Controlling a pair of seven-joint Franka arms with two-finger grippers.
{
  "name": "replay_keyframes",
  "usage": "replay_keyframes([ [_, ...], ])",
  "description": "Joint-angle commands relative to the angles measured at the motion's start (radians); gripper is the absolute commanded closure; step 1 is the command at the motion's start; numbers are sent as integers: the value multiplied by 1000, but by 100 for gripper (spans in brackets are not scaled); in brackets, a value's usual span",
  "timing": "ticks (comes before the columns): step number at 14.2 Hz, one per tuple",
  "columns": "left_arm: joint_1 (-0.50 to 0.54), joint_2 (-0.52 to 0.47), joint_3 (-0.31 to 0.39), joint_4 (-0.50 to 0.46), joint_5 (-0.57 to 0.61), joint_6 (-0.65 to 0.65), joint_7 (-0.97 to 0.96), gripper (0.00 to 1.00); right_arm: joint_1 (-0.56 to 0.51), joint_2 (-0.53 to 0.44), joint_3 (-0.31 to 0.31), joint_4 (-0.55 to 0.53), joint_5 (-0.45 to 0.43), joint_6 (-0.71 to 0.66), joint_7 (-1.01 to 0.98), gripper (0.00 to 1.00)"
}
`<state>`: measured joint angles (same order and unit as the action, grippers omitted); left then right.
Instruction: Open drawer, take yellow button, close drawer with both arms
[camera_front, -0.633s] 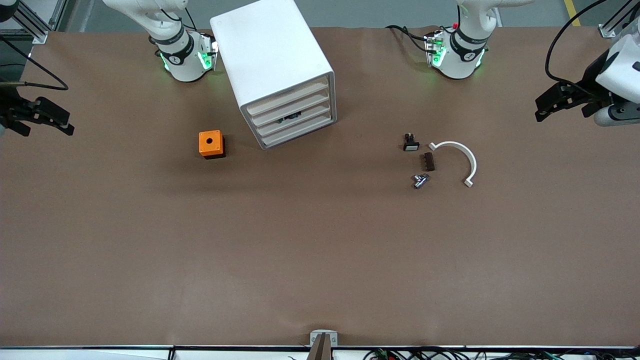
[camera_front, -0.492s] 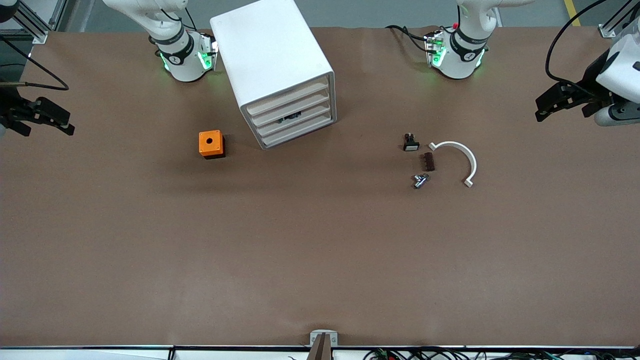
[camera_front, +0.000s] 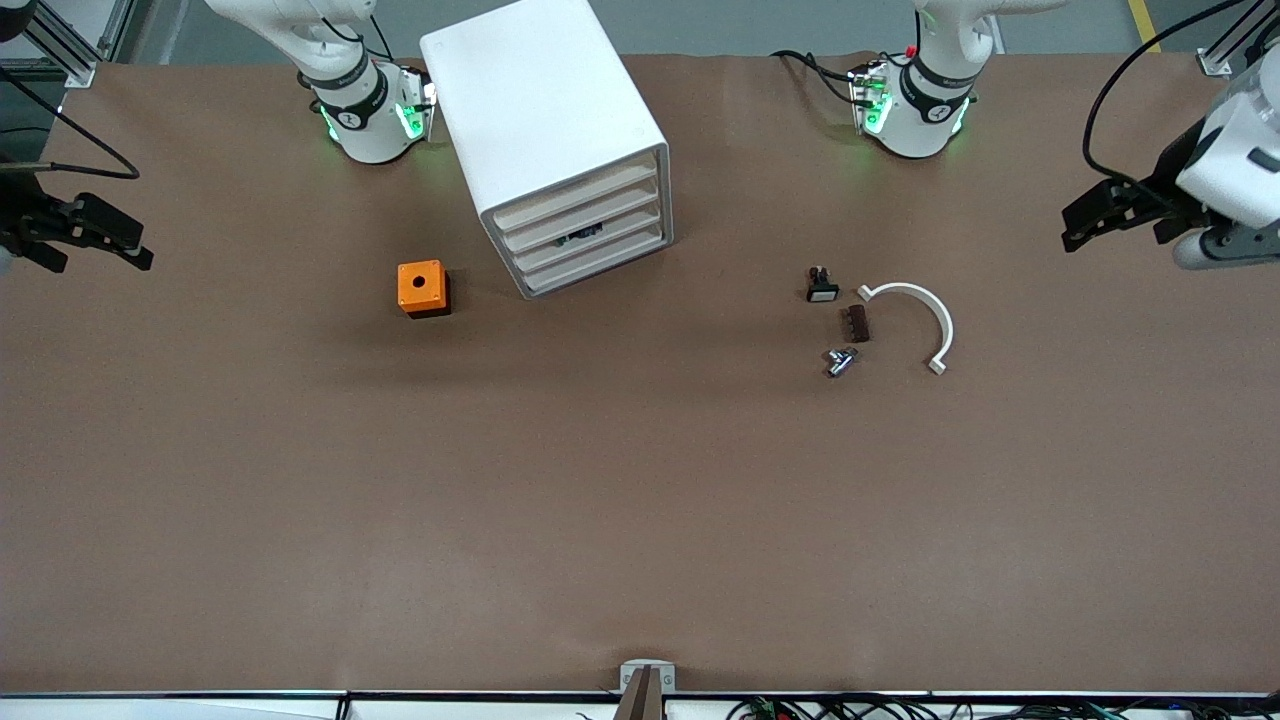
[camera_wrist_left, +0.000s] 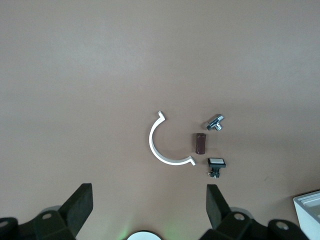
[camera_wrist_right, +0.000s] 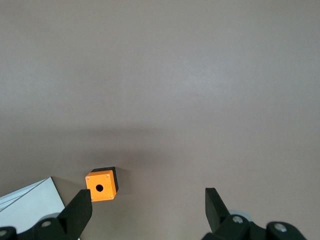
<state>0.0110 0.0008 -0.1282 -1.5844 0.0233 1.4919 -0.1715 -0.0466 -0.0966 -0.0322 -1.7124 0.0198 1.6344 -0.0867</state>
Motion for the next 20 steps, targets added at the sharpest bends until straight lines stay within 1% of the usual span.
replay_keyframes([
  [1, -9, 99, -1, 32, -8, 0, -6, 0, -24, -25, 15, -18, 14, -2, 1, 0],
  [2, -16, 120, -4, 31, -19, 20, -29, 0, -24, -25, 15, -19, 14, -4, 1, 0],
  [4, -25, 171, -7, 32, -63, 45, -144, 0, -24, -25, 17, -19, 12, -2, -1, 0],
  [6, -49, 229, -7, 32, -120, 44, -341, 0, -21, -25, 20, -18, -4, -1, -2, 0],
  [8, -69, 287, -8, 34, -129, 44, -500, 0, -21, -25, 20, -19, -20, 4, -2, 0],
  [10, -104, 356, -8, 64, -173, 44, -700, 0, -19, -25, 20, -18, -26, 7, -2, 0],
  [12, -150, 421, -7, 95, -229, 44, -924, 0, -19, -25, 20, -18, -26, 9, -2, 0],
  [17, -298, 528, -7, 129, -250, 39, -1352, 0, -21, -25, 20, -19, -26, 5, -1, 0],
  [18, -313, 541, -7, 129, -285, 39, -1437, 0, -21, -25, 20, -19, -26, 5, -1, 0],
  [20, -353, 571, -7, 127, -396, 39, -1615, 0, -21, -25, 20, -19, -26, 2, 1, 0],
])
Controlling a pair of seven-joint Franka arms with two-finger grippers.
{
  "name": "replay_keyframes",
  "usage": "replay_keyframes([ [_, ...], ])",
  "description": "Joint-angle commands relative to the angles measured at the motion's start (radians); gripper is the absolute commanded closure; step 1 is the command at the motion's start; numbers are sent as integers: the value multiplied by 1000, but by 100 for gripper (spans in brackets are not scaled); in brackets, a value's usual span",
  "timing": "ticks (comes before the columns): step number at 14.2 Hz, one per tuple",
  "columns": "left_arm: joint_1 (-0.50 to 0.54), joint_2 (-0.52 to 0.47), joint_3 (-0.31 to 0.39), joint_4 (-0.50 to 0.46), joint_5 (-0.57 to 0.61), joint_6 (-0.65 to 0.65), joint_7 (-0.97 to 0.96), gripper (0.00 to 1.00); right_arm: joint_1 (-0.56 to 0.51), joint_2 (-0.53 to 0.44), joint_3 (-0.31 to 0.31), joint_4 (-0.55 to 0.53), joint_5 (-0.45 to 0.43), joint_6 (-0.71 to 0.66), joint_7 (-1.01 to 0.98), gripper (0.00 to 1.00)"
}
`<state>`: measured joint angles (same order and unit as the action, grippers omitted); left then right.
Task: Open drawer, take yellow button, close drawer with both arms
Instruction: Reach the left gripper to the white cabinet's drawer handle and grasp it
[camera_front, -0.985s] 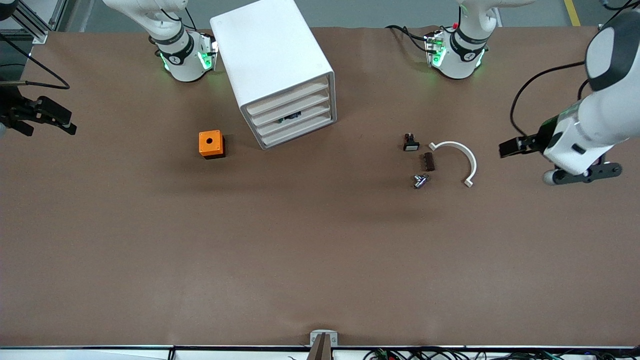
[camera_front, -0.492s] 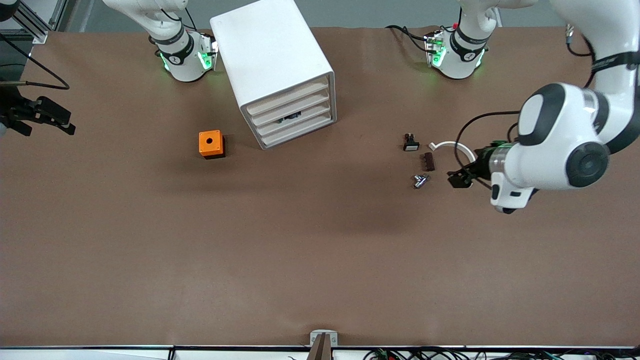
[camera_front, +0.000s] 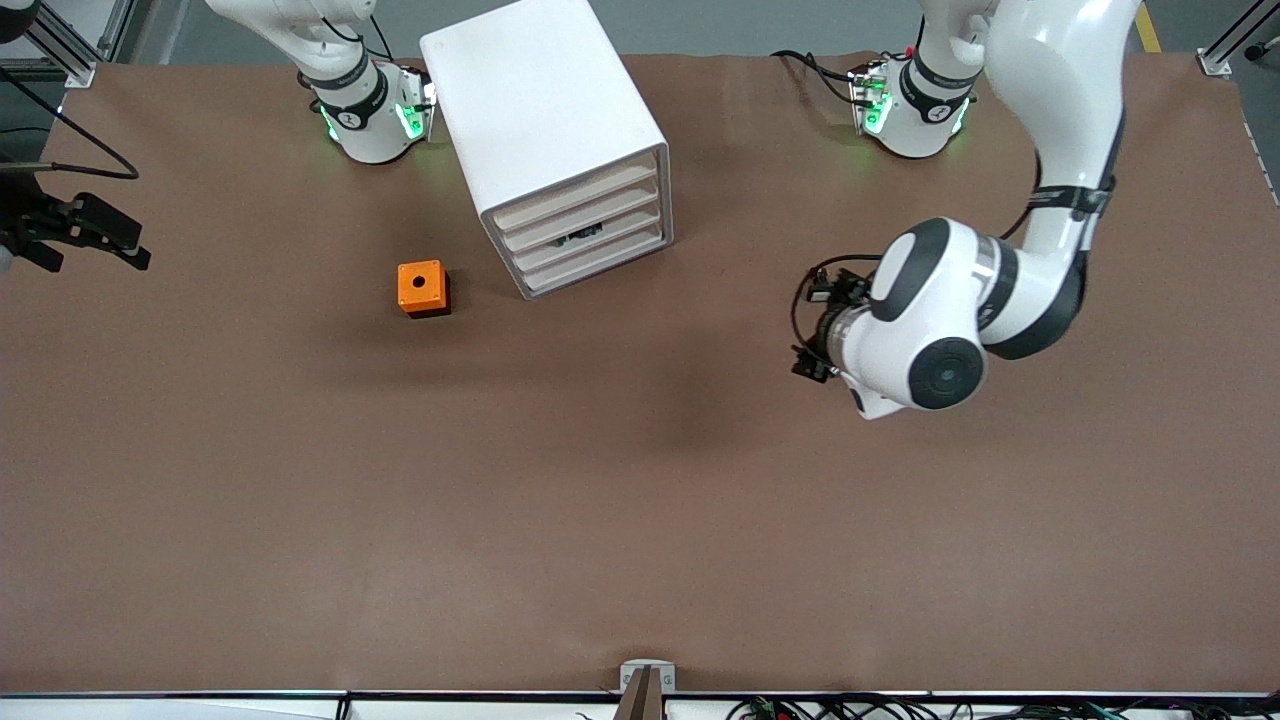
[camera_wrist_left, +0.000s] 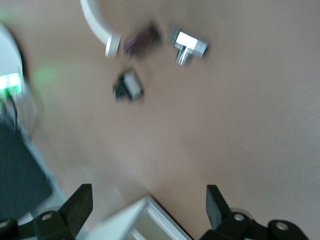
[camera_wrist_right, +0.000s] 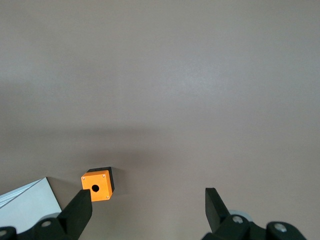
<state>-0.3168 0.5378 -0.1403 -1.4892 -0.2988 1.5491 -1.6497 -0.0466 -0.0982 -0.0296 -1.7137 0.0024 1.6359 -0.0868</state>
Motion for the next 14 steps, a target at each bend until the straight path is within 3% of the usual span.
replay_keyframes([
  [1, -42, 47, 5, 30, -97, -24, -181, 0, -21, -23, 17, -18, -8, -1, 1, 0],
  [4, -91, 77, 4, 24, -199, -87, -359, 0, -19, -23, 19, -20, -8, -2, 13, 0],
  [6, -91, 105, 4, 26, -357, -89, -480, 0, -18, -25, 19, -20, -7, -2, 33, 0],
  [9, -136, 128, 4, 26, -450, -89, -626, 20, -18, -26, 19, -20, -7, -2, 33, 0],
  [12, -174, 152, 4, 26, -546, -89, -717, 29, -18, -26, 19, -20, -5, -2, 33, 0],
  [14, -177, 165, 4, 26, -617, -95, -737, 29, -18, -25, 19, -18, 2, -2, 33, 0],
])
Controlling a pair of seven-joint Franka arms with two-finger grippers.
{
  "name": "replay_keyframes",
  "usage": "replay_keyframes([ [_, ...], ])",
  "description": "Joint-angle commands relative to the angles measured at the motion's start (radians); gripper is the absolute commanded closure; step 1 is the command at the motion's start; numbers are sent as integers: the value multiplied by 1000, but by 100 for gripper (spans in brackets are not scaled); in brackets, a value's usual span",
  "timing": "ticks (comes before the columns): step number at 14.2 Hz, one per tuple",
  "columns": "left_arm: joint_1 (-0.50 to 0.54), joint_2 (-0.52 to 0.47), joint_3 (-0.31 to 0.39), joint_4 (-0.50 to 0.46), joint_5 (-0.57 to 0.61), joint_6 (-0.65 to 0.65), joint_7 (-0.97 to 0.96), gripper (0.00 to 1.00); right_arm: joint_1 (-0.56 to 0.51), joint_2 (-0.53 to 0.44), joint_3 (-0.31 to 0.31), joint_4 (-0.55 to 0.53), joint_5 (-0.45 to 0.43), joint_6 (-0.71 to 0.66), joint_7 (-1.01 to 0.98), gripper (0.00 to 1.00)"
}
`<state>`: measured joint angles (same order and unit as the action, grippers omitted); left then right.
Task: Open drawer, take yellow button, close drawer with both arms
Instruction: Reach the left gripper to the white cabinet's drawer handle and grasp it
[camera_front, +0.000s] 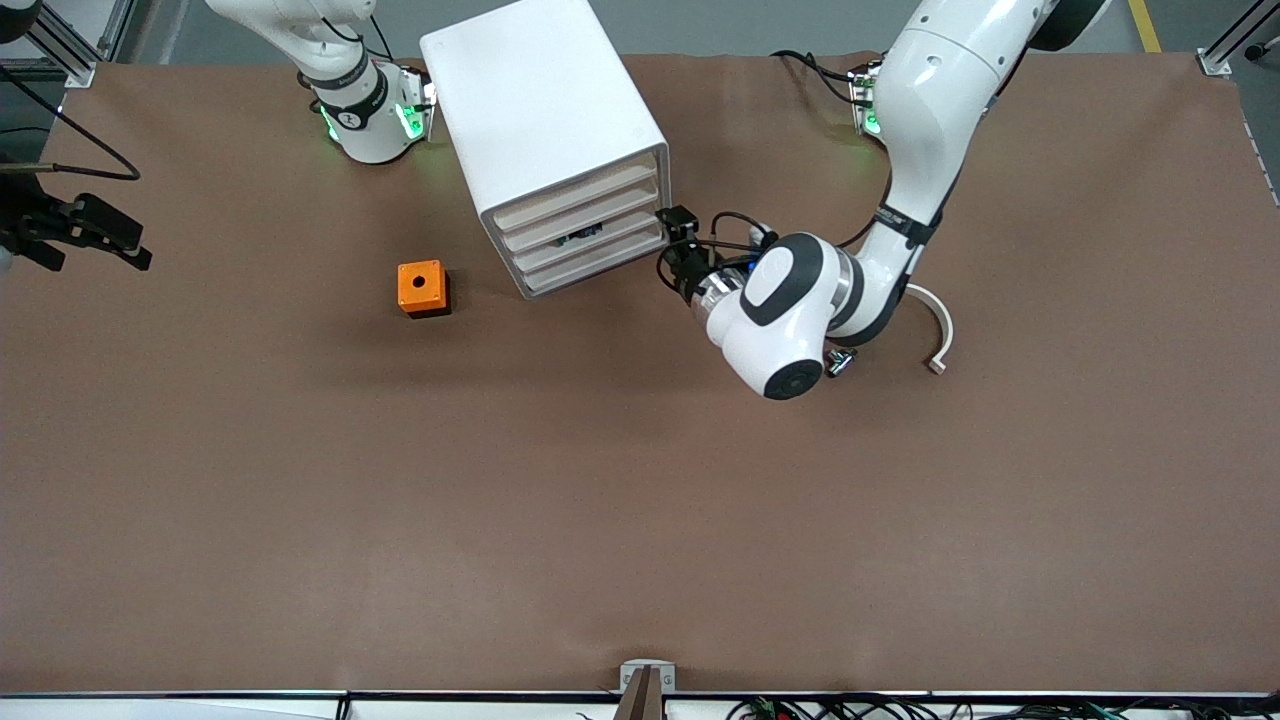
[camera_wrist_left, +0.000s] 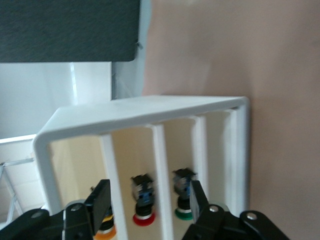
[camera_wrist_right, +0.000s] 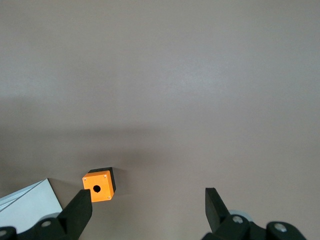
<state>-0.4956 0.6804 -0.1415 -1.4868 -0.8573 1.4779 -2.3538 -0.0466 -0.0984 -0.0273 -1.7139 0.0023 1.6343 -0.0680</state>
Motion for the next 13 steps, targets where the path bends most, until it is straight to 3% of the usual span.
replay_keyframes([
  [1, -7, 25, 5, 23, -83, -30, -35, 29, -16, -23, 17, -16, 2, -1, 14, 0],
  [5, -50, 34, 5, 23, -106, -30, -53, 29, -19, -14, 17, 0, 2, -8, 14, 0],
  [13, -103, 77, 5, 23, -218, -27, -59, 43, -32, 86, 13, 30, -8, -4, -3, 0],
])
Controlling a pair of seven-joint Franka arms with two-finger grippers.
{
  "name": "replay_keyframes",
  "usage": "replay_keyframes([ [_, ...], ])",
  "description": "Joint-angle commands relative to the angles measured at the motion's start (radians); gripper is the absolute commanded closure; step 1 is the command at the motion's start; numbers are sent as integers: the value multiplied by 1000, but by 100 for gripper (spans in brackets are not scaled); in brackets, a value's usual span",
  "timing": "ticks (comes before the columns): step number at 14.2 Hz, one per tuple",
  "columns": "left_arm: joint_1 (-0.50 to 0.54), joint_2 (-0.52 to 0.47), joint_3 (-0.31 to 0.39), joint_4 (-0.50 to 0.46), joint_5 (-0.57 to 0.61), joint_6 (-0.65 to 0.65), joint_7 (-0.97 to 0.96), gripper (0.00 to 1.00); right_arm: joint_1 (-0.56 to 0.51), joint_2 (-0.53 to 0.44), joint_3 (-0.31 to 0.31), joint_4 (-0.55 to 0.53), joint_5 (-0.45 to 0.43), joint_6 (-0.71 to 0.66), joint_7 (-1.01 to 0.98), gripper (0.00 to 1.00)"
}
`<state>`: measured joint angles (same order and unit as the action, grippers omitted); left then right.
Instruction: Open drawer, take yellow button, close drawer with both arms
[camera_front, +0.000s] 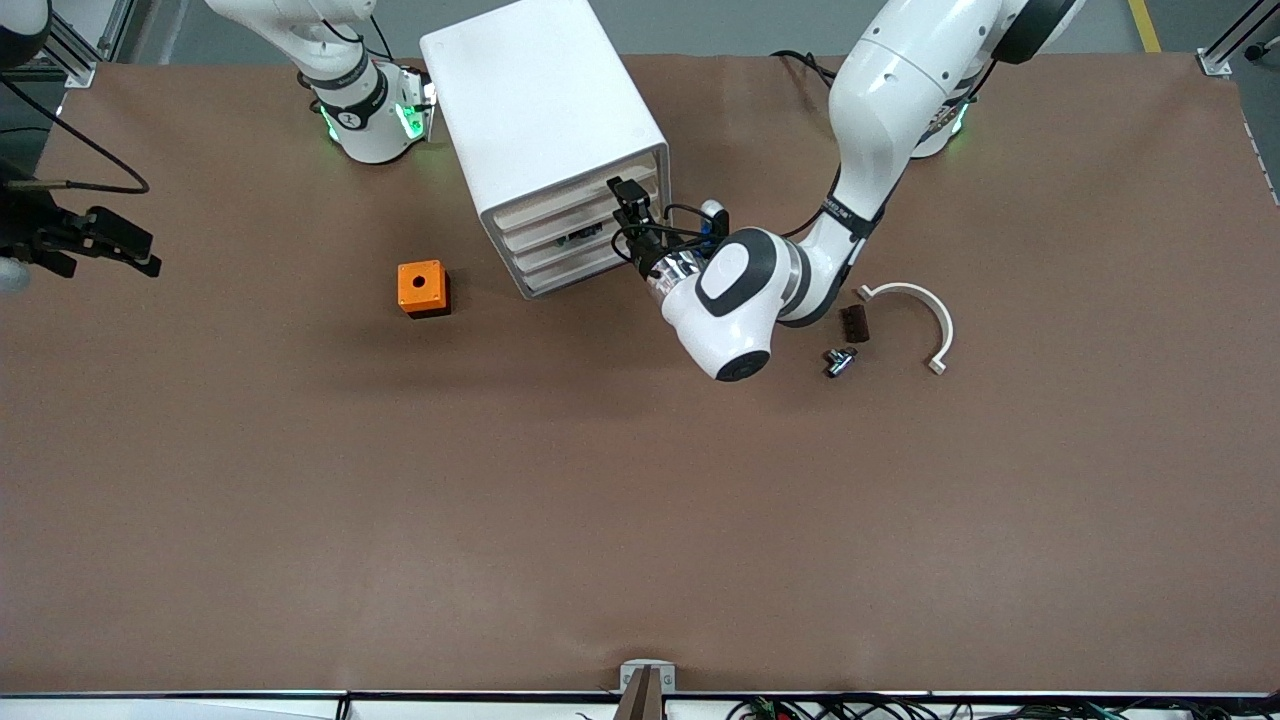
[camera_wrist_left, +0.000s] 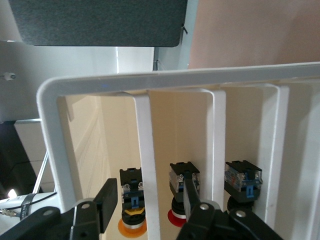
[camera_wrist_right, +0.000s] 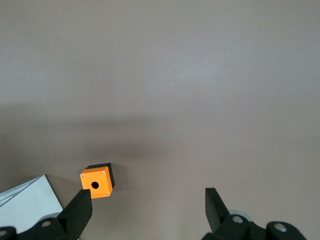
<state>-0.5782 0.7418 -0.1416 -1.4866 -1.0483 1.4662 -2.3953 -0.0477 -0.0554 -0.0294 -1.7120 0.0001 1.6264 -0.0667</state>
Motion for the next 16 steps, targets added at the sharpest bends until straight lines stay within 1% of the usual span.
replay_keyframes([
  [1, -32, 16, 5, 23, -27, -14, -19, 47, -32, 83, 16, 34, -5, 24, -4, 0],
  [2, -44, 22, 5, 23, -27, -12, -21, 55, -34, 136, 13, 49, -6, 38, -4, 0],
  [3, -51, 27, 5, 26, -29, -12, -21, 74, -46, 178, 11, 69, -8, 41, -4, 0],
  [4, -51, 28, 5, 26, -36, -11, -21, 89, -55, 198, 11, 87, -11, 41, -7, 0],
  [5, -51, 27, 7, 26, -41, -10, -22, 100, -63, 206, 11, 95, -14, 41, -7, 0],
  [8, -45, 34, 20, 29, -29, 12, -13, 100, -63, 221, 11, 103, -34, 36, 24, 0],
  [9, -35, 36, 39, 32, -29, 14, -9, 100, -55, 220, 13, 101, -19, 30, 107, 0],
  [10, -35, 34, 86, 35, -32, 14, -5, 100, -51, 221, 20, 101, -17, 23, 189, 0],
  [11, -34, 36, 118, 57, -33, 14, 4, 100, -22, 218, 22, 101, -15, 10, 256, 0],
  [12, -26, 41, 137, 78, -36, 16, 16, 100, 14, 213, 22, 100, -6, 4, 339, 0],
  [14, 23, 60, 146, 123, -39, 25, 36, 99, 70, 209, 22, 100, 43, -23, 575, 0],
  [15, 37, 64, 146, 134, -41, 38, 56, 93, 109, 206, 22, 97, 52, -25, 672, 0],
  [16, 49, 64, 146, 135, -41, 63, 85, 82, 147, 204, 22, 98, 55, -23, 761, 0],
])
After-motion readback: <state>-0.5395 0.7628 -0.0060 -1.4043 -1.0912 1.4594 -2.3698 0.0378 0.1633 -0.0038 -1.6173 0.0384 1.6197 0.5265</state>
